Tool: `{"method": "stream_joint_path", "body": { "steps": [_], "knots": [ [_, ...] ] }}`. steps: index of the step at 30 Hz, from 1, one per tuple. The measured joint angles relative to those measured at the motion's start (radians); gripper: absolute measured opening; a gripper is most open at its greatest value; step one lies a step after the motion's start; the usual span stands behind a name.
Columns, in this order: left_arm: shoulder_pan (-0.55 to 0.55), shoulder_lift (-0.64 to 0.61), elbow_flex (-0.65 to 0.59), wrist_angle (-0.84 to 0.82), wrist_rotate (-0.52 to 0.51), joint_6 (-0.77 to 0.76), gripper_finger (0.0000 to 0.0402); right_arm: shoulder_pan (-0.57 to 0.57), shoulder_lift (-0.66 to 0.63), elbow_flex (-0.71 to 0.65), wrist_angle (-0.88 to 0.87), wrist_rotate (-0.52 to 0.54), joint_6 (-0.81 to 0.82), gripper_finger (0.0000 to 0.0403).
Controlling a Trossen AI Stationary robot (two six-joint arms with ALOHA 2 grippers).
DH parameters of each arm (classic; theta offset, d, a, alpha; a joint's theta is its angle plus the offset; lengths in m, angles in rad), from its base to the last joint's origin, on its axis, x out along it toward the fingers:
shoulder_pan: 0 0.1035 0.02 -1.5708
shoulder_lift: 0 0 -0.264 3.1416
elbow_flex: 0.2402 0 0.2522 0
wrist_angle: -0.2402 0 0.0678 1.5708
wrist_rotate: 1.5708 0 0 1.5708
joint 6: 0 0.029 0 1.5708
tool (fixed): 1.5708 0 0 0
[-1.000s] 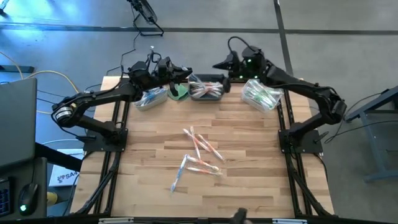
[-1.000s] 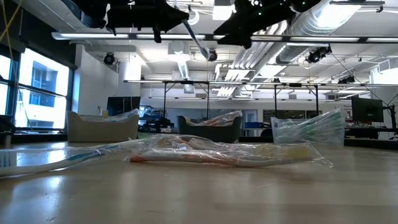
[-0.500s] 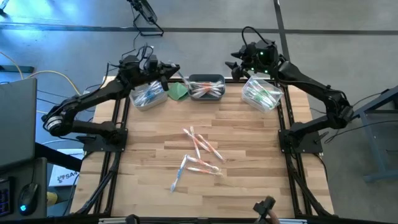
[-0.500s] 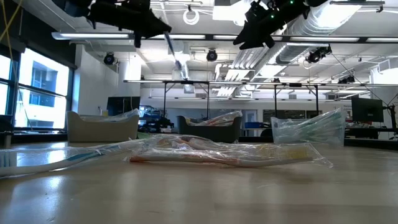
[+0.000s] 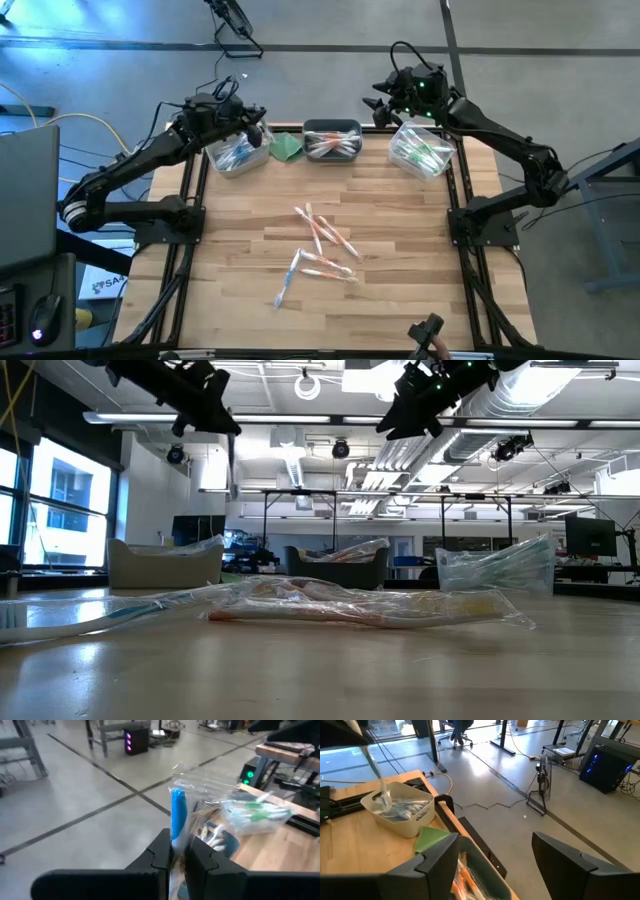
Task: Pick & Place Toothbrushes
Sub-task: Put the top blue toothbrush into the gray bin
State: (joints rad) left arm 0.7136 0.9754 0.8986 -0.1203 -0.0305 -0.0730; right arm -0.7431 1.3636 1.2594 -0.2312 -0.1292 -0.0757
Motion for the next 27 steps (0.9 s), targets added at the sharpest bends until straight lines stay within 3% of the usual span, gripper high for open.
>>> {"method": "stream_joint_path", "body": {
  "steps": [4,13,21,27],
  "knots": [
    [0.000,-0.017,0.048,-0.078,-0.014,0.024,0.0022,0.000,0.000,0.000,0.000,0.000,0.000,0.0243],
    [0.000,0.018,0.300,-0.542,-0.235,0.023,0.0022,0.000,0.000,0.000,0.000,0.000,0.000,0.0243],
    [0.000,0.094,0.309,-0.725,-0.448,-0.036,0.0022,0.001,0.001,0.000,-0.001,0.000,0.004,0.0243],
    [0.000,0.212,0.279,-0.735,-0.537,-0.037,0.0022,0.001,0.001,0.000,-0.001,0.000,0.004,0.0243]
  ]
}}
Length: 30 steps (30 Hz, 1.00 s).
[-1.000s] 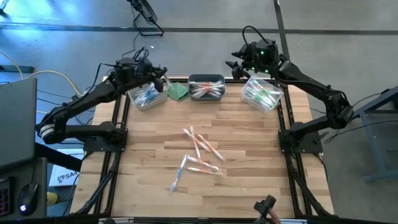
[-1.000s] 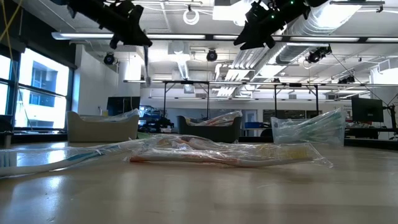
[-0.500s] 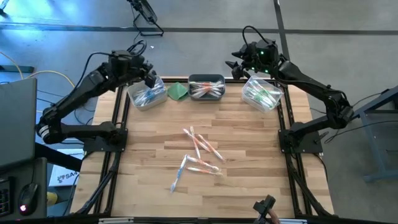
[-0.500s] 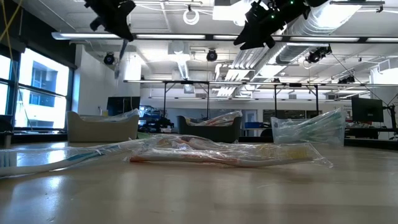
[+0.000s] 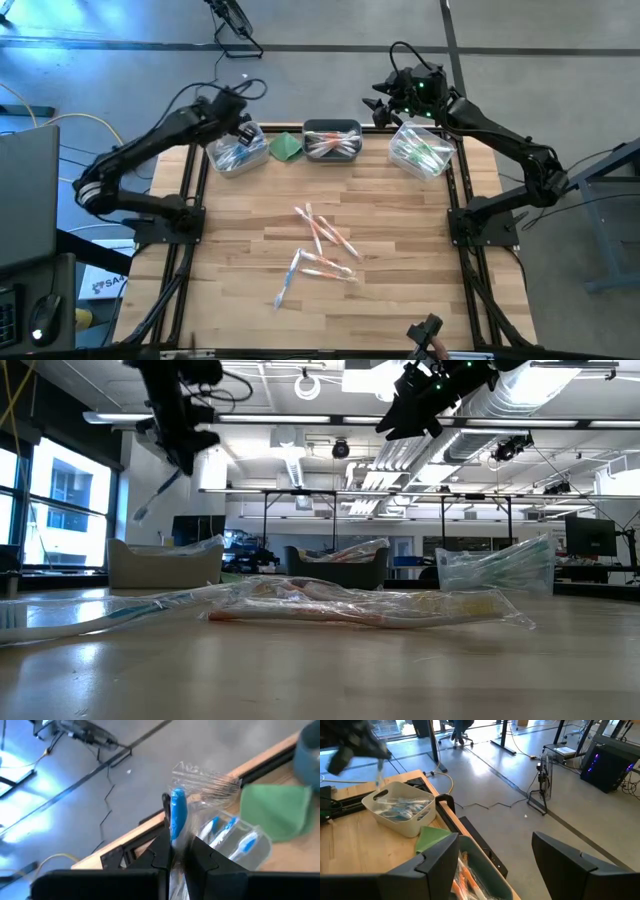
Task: Pick & Place Toothbrushes
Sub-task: Put the top blue toothbrush into the gray bin
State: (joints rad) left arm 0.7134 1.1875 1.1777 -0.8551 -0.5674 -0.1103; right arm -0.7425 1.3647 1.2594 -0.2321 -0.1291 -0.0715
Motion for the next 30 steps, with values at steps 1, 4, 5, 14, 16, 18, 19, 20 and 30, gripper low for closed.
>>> {"method": "stream_joint_path", "body": {
  "steps": [1,4,5,14,16,18,19,20,30],
  "knots": [
    [0.000,0.018,-0.009,0.009,-0.008,-0.002,0.0022,0.000,0.000,0.000,0.000,0.000,0.000,0.0243],
    [0.000,0.062,-0.047,0.045,-0.012,-0.002,0.0022,0.000,0.000,0.000,-0.001,0.000,0.000,0.0243],
    [0.000,0.074,-0.057,0.058,-0.012,-0.001,0.0022,0.000,0.000,0.000,-0.001,0.000,0.000,0.0243],
    [0.001,0.094,-0.155,0.132,-0.012,0.001,0.0022,0.000,0.000,0.000,-0.005,-0.001,0.000,0.0243],
    [0.001,0.094,-0.179,0.163,-0.014,0.014,0.0022,0.000,0.000,0.000,-0.005,-0.002,0.000,0.0243],
    [0.001,0.094,-0.201,0.193,-0.009,0.028,0.0022,0.000,0.000,0.000,-0.005,-0.003,0.000,0.0243],
    [0.001,0.094,-0.210,0.207,-0.007,0.027,0.0022,0.000,0.000,0.000,-0.005,-0.003,0.000,0.0243],
    [0.001,0.094,-0.219,0.218,-0.008,0.028,0.0022,0.000,0.000,0.000,-0.005,-0.003,0.000,0.0243],
    [0.000,0.091,-0.223,0.227,-0.031,0.050,0.0022,0.001,0.000,0.000,-0.005,-0.003,0.000,0.0243]
  ]
}}
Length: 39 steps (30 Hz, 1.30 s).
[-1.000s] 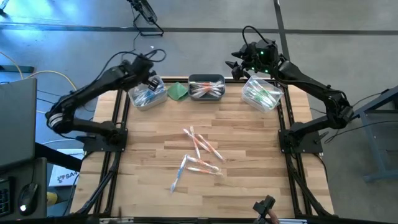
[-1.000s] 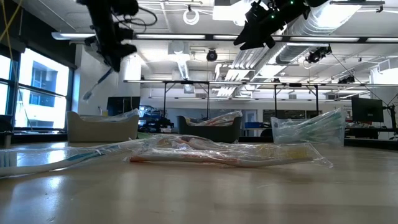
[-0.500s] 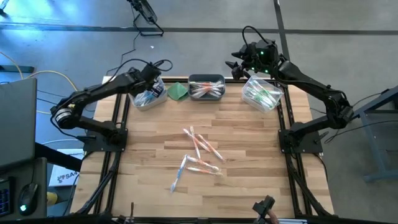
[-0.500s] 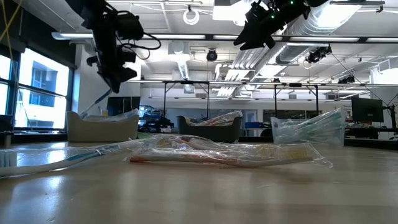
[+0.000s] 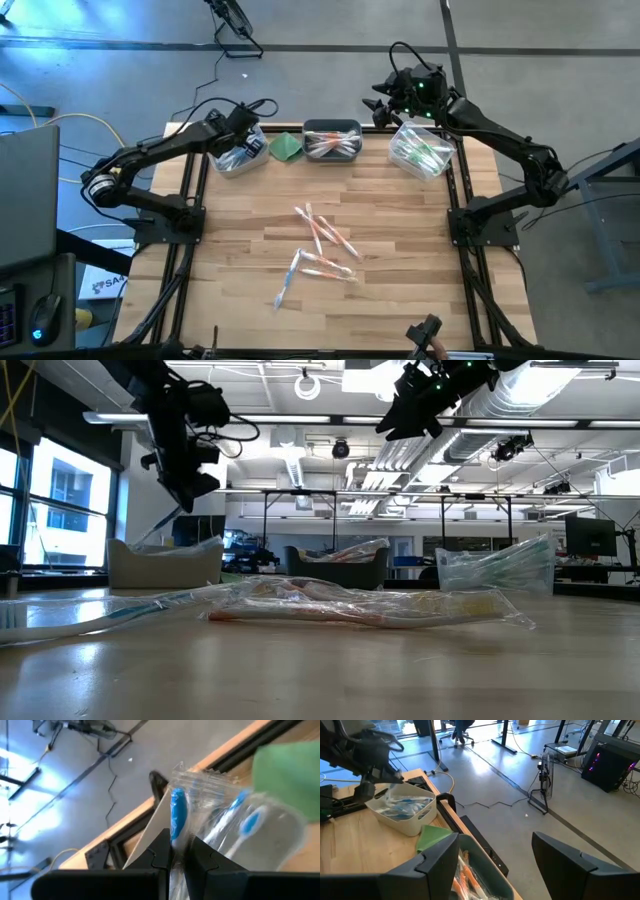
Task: Pick & Place Toothbrushes
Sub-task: Put the top blue toothbrush into the gray bin, then put the orange toothbrush into the blue bin
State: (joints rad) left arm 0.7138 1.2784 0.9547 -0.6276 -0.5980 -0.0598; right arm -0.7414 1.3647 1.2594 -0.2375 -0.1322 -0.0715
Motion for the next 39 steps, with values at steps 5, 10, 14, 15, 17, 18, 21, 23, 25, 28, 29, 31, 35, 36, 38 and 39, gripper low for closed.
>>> {"method": "stream_joint_path", "body": {
  "steps": [5,10,14,15,17,18,21,23,25,28,29,31,35,36,38,39],
  "knots": [
    [0.000,-0.001,0.036,0.016,-0.022,0.036,0.0022,0.000,0.000,0.000,0.000,0.000,0.000,0.0243],
    [0.036,-0.001,0.030,0.024,-0.066,0.056,0.0022,0.000,0.000,0.000,-0.002,0.000,0.000,0.0243],
    [0.082,0.020,-0.001,0.035,-0.035,0.047,0.0022,0.000,0.000,0.000,-0.013,0.000,0.000,0.0243],
    [0.094,0.024,-0.009,0.035,-0.025,0.045,0.0022,0.000,0.000,0.000,-0.018,0.000,0.000,0.0243],
    [0.113,0.030,-0.026,0.058,0.001,0.045,0.0022,0.000,0.000,0.000,-0.027,0.000,0.000,0.0243],
    [0.122,0.033,-0.034,0.067,0.020,0.044,0.0022,0.000,0.000,0.000,-0.028,0.000,0.000,0.0243],
    [0.138,0.037,-0.057,0.100,0.046,0.044,0.0022,0.000,0.000,0.000,-0.031,0.000,0.000,0.0243],
    [0.140,0.037,-0.063,0.115,0.046,0.045,0.0022,0.000,0.000,0.000,-0.031,0.000,0.000,0.0243],
    [0.143,0.037,-0.065,0.123,0.047,0.054,0.0022,0.000,0.000,0.000,-0.031,0.000,0.000,0.0243],
    [0.144,0.037,-0.066,0.127,0.048,0.056,0.0029,0.000,0.000,0.000,-0.031,0.000,0.000,0.0243],
    [0.144,0.037,-0.066,0.127,0.050,0.057,0.0035,0.000,0.000,0.000,-0.033,0.000,0.000,0.0243],
    [0.144,0.037,-0.066,0.128,0.051,0.068,0.0052,0.000,0.000,0.000,-0.038,0.000,0.000,0.0243],
    [0.144,0.037,-0.066,0.129,0.093,0.080,0.0100,0.000,0.000,0.000,-0.045,0.000,0.000,0.0243],
    [0.144,0.038,-0.066,0.129,0.096,0.081,0.0114,0.000,0.000,0.000,-0.045,0.000,0.000,0.0243],
    [0.144,0.039,-0.066,0.129,0.098,0.081,0.0140,0.000,0.000,0.000,-0.045,0.000,0.000,0.0243],
    [0.144,0.039,-0.066,0.131,0.098,0.080,0.0152,0.000,0.000,0.000,-0.045,0.000,0.000,0.0243]
  ]
}}
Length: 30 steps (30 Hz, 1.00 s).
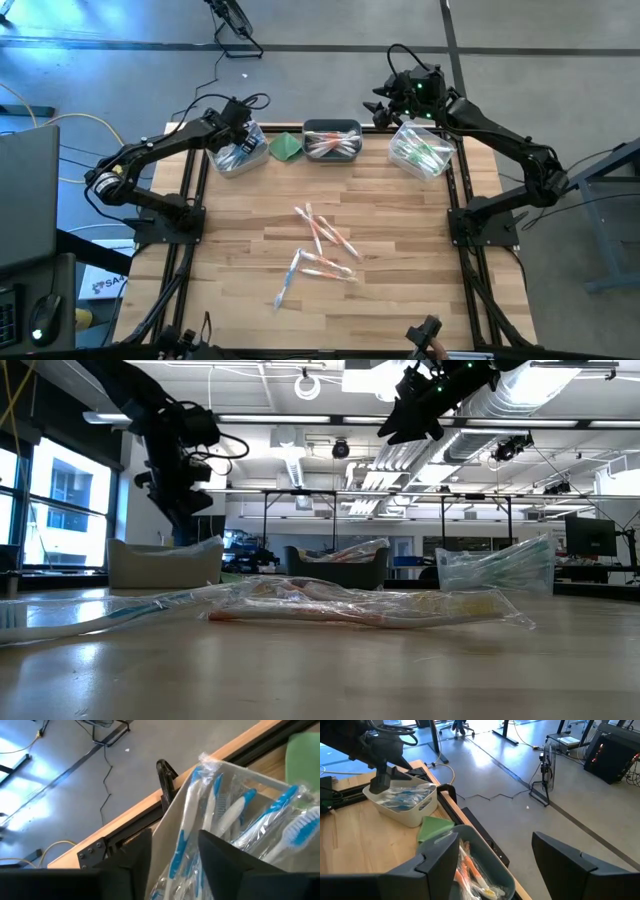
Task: Pick & Place Toothbrushes
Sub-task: Put the orange toothbrush into the blue bin
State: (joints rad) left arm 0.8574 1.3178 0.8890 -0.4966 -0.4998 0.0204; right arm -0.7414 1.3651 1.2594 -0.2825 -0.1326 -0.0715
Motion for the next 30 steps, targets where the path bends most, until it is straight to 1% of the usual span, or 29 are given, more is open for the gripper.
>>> {"method": "stream_joint_path", "body": {
  "steps": [2,5,14,17,23,26,30],
  "knots": [
    [0.000,0.000,0.000,0.009,0.004,0.000,0.0172,0.000,0.000,0.000,0.000,0.000,0.000,0.0243],
    [0.000,0.000,0.000,0.032,0.016,-0.026,0.0188,0.000,0.000,0.000,0.000,0.000,-0.003,0.0243],
    [0.000,0.000,0.000,0.084,0.066,-0.131,0.0192,0.000,0.000,0.000,0.000,0.000,-0.004,0.0243],
    [0.000,-0.006,0.000,0.102,0.086,-0.142,0.0176,0.000,0.000,0.000,0.000,0.000,-0.004,0.0243],
    [0.000,-0.024,0.000,0.151,0.181,-0.142,0.0115,0.000,0.000,0.000,0.001,0.000,-0.004,0.0243],
    [-0.001,-0.026,0.000,0.166,0.202,-0.142,0.0091,0.000,0.000,0.000,0.001,0.000,-0.004,0.0243],
    [-0.001,-0.026,0.000,0.164,0.212,-0.149,0.0071,0.000,0.000,0.000,0.001,0.002,-0.004,0.0243]
  ]
}}
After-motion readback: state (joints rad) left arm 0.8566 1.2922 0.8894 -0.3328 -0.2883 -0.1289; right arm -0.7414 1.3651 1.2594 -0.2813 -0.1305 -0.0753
